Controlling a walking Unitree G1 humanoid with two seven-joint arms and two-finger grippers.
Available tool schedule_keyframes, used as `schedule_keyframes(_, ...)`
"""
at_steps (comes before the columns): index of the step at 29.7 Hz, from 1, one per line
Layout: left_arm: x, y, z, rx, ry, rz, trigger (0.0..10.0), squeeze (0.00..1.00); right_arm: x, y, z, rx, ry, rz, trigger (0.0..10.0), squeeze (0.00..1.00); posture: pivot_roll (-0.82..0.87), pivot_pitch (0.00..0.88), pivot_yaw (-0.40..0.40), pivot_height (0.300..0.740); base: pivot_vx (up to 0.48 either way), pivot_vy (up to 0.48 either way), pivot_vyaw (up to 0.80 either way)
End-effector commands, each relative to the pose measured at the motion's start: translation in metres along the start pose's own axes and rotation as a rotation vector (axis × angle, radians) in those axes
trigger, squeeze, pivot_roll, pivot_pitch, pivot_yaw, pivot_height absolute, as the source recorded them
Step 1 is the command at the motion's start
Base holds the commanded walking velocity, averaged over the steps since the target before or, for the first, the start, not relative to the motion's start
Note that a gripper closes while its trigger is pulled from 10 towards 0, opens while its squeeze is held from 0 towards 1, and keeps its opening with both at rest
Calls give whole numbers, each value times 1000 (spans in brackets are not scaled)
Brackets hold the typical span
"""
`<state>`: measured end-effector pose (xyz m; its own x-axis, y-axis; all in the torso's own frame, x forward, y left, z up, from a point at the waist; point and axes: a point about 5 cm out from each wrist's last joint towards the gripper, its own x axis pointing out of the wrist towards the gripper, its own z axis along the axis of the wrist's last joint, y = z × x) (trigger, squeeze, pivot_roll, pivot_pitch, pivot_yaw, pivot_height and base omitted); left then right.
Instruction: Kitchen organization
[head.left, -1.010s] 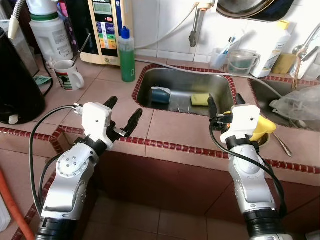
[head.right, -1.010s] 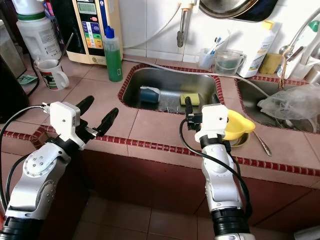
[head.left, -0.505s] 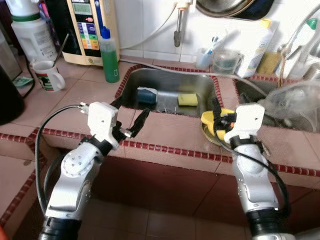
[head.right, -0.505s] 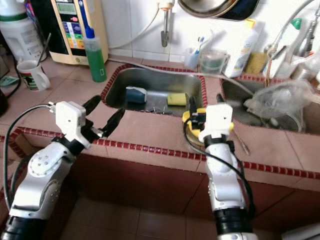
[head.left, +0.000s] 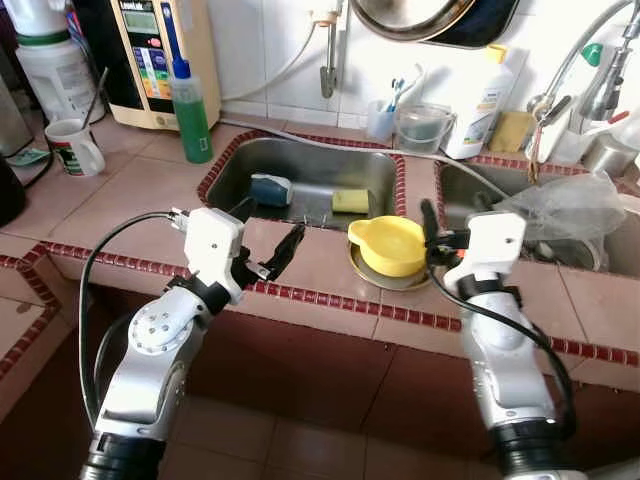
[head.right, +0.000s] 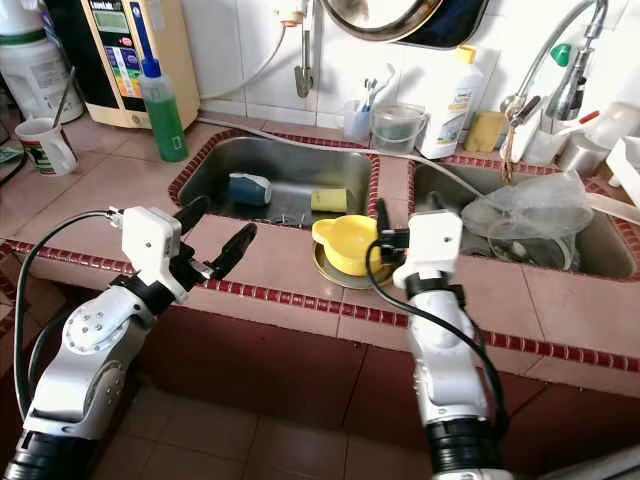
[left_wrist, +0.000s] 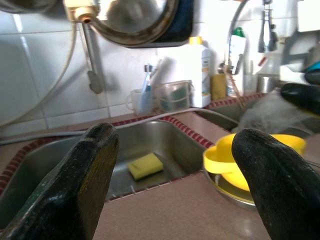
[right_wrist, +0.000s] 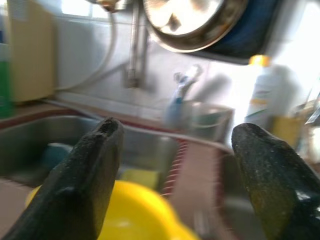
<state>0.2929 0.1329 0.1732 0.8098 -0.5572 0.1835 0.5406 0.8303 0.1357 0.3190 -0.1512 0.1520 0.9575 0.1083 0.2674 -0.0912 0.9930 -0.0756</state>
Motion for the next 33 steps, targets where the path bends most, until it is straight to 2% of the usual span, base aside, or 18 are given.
schedule_keyframes(1,2,0,1,21,12,-32,10000,0,0,-2,5,9,-12,13,10000,1000,-88,21,-25,740,0,0,0)
schedule_keyframes(4,3,-5,0,27,22,-88,10000,0,-2,-3,4,8,-1,33,10000,1000,-89,28,-26,740,0,0,0)
schedule_keyframes(8,5,-19,-1,41,26,-189,10000,0,-2,-8,4,-11,12,46,10000,1000,-98,40,-23,740,0,0,0)
schedule_keyframes(12,5,-28,-3,47,30,-241,10000,0,1,-15,5,-19,18,42,10000,1000,-103,49,-21,740,0,0,0)
schedule_keyframes(18,6,-38,-5,49,33,-281,10000,0,6,-21,7,-26,33,49,10000,1000,-103,58,-19,740,0,0,0)
schedule_keyframes(24,5,-41,-3,52,26,-286,10000,0,7,-20,-1,32,74,-4,10000,1000,-89,62,-23,740,0,0,0)
schedule_keyframes(25,5,-41,-3,51,25,-286,10000,0,6,-19,-3,47,88,-8,10000,957,-85,64,-22,740,0,0,0)
schedule_keyframes(26,3,-43,-1,52,25,-293,10000,0,5,-20,-6,98,111,-26,10000,0,-81,65,-21,740,0,0,0)
schedule_keyframes(28,0,-46,-1,74,25,-313,10000,0,7,-21,-7,149,130,-42,10000,0,-78,67,-20,740,0,0,0)
schedule_keyframes(33,-2,-49,-2,74,31,-327,10000,0,8,-20,-7,175,138,-45,10000,0,-76,71,-22,740,0,0,0)
